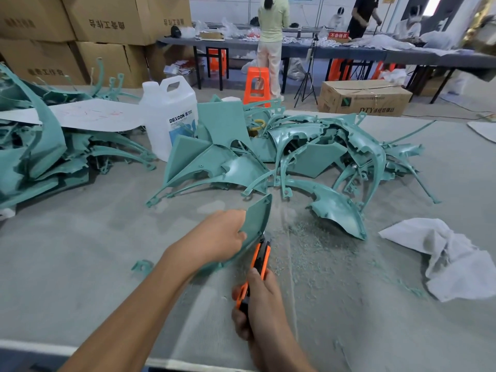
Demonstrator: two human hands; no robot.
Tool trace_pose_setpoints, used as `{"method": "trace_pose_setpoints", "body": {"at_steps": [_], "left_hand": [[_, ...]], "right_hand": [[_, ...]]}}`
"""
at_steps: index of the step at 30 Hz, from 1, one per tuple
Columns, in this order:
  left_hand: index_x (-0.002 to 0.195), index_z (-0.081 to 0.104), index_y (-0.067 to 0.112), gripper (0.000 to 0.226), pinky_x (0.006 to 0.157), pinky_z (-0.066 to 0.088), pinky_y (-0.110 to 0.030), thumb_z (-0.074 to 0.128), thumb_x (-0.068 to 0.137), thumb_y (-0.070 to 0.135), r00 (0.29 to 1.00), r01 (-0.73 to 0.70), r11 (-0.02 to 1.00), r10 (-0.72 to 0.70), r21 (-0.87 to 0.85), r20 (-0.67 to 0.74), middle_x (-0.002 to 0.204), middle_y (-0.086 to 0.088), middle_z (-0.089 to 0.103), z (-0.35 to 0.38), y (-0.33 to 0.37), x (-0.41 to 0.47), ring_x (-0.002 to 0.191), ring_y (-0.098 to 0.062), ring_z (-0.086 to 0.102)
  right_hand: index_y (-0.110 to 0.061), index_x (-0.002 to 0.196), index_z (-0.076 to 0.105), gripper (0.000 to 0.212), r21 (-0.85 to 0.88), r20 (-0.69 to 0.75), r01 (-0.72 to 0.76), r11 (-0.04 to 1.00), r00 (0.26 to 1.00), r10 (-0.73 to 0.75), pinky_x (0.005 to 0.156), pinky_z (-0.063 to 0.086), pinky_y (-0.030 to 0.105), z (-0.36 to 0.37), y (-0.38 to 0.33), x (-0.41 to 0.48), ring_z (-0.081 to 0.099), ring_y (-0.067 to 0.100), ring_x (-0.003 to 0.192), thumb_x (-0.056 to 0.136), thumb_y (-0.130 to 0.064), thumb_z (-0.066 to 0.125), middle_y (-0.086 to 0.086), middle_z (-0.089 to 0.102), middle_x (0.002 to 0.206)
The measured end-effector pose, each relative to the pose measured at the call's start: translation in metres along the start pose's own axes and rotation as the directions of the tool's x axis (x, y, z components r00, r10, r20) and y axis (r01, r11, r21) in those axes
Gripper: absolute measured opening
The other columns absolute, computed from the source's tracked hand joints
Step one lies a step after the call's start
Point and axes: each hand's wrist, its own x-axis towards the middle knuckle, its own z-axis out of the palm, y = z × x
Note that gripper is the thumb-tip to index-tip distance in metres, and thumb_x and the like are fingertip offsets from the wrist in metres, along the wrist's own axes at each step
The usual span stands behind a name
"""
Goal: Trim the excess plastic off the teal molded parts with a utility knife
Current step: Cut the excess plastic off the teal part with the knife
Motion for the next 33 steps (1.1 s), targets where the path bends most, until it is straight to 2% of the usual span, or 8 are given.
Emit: {"method": "trace_pose_setpoints", "body": {"at_steps": [3, 8, 11, 14, 20, 28, 31, 33], "left_hand": [[0.084, 0.043, 0.009, 0.02, 0.065, 0.041, -0.039, 0.051, 0.1, 0.019, 1.0, -0.024, 1.0, 0.024, -0.008, 0.012, 0.083, -0.007, 0.052, 0.001, 0.003, -0.002, 0.076, -0.026, 0.052], [0.089, 0.048, 0.009, 0.013, 0.075, 0.048, -0.044, 0.052, 0.098, 0.018, 0.999, -0.053, 0.999, 0.053, -0.005, 0.006, 0.087, -0.009, 0.058, -0.001, 0.001, 0.002, 0.083, -0.029, 0.056], [0.082, 0.046, 0.012, 0.016, 0.071, 0.049, -0.047, 0.053, 0.096, 0.016, 0.999, -0.043, 0.999, 0.043, -0.016, 0.004, 0.081, -0.006, 0.056, -0.003, -0.003, 0.004, 0.076, -0.027, 0.056], [0.079, 0.041, 0.015, 0.023, 0.064, 0.042, -0.04, 0.052, 0.097, 0.02, 1.0, -0.024, 1.0, 0.024, -0.015, 0.013, 0.08, -0.005, 0.052, -0.003, -0.004, 0.005, 0.072, -0.023, 0.051], [0.074, 0.032, 0.017, 0.032, 0.053, 0.027, -0.033, 0.051, 0.099, 0.022, 1.0, -0.017, 1.0, 0.018, -0.016, 0.016, 0.076, -0.003, 0.044, -0.002, -0.003, 0.004, 0.063, -0.017, 0.039], [0.075, 0.033, 0.017, 0.031, 0.054, 0.028, -0.034, 0.052, 0.099, 0.022, 1.0, 0.007, 1.0, -0.007, -0.028, 0.017, 0.077, -0.004, 0.044, -0.005, -0.003, 0.003, 0.064, -0.018, 0.039], [0.075, 0.035, 0.017, 0.028, 0.057, 0.033, -0.035, 0.052, 0.098, 0.021, 1.0, 0.002, 0.999, -0.001, -0.033, 0.024, 0.078, -0.004, 0.046, -0.005, -0.002, 0.004, 0.067, -0.019, 0.043], [0.081, 0.046, 0.017, 0.017, 0.065, 0.045, -0.038, 0.052, 0.096, 0.02, 0.999, -0.02, 0.999, 0.021, -0.033, 0.039, 0.083, -0.005, 0.055, -0.006, -0.001, 0.004, 0.075, -0.022, 0.053]], "right_hand": [[-0.023, 0.099, 0.047, 0.014, 0.074, 0.03, -0.026, 0.997, 0.999, 0.024, 0.038, 0.02, 0.012, 0.002, -0.007, -0.01, 0.03, 0.012, 0.034, 0.107, -0.029, 0.038, 0.0, 0.056, 0.061], [-0.023, 0.099, 0.053, 0.015, 0.121, 0.091, 0.074, 0.99, 0.992, -0.086, 0.037, 0.02, 0.009, 0.002, -0.017, -0.025, 0.027, 0.011, 0.031, 0.106, -0.029, 0.041, 0.002, 0.058, 0.063], [-0.032, 0.092, 0.058, 0.022, 0.11, 0.099, 0.122, 0.986, 0.986, -0.133, 0.038, 0.022, 0.01, -0.004, -0.026, -0.026, 0.031, 0.012, 0.033, 0.106, -0.033, 0.041, 0.002, 0.058, 0.065], [-0.036, 0.1, 0.057, 0.019, 0.068, 0.053, 0.083, 0.994, 0.995, -0.086, 0.039, 0.024, 0.011, -0.006, -0.013, -0.024, 0.033, 0.014, 0.033, 0.107, -0.033, 0.04, 0.002, 0.06, 0.065], [-0.024, 0.104, 0.049, 0.013, -0.063, -0.073, 0.048, 0.997, 0.996, -0.053, 0.035, 0.029, 0.016, -0.01, 0.003, 0.005, 0.043, 0.012, 0.036, 0.106, -0.029, 0.038, -0.003, 0.063, 0.06], [-0.021, 0.102, 0.045, 0.013, -0.129, -0.029, 0.029, 0.991, 0.999, -0.033, 0.036, 0.026, 0.016, 0.004, 0.002, 0.018, 0.04, 0.013, 0.035, 0.106, -0.029, 0.035, 0.003, 0.055, 0.065], [-0.03, 0.097, 0.05, 0.018, -0.125, 0.044, 0.16, 0.979, 0.987, -0.156, 0.037, 0.024, 0.017, 0.005, -0.015, 0.002, 0.036, 0.012, 0.038, 0.107, -0.031, 0.035, 0.0, 0.054, 0.064], [-0.039, 0.1, 0.054, 0.02, -0.125, 0.115, 0.33, 0.936, 0.941, -0.317, 0.036, 0.028, 0.019, 0.009, -0.034, -0.013, 0.037, 0.011, 0.042, 0.108, -0.032, 0.037, 0.001, 0.054, 0.066]]}}
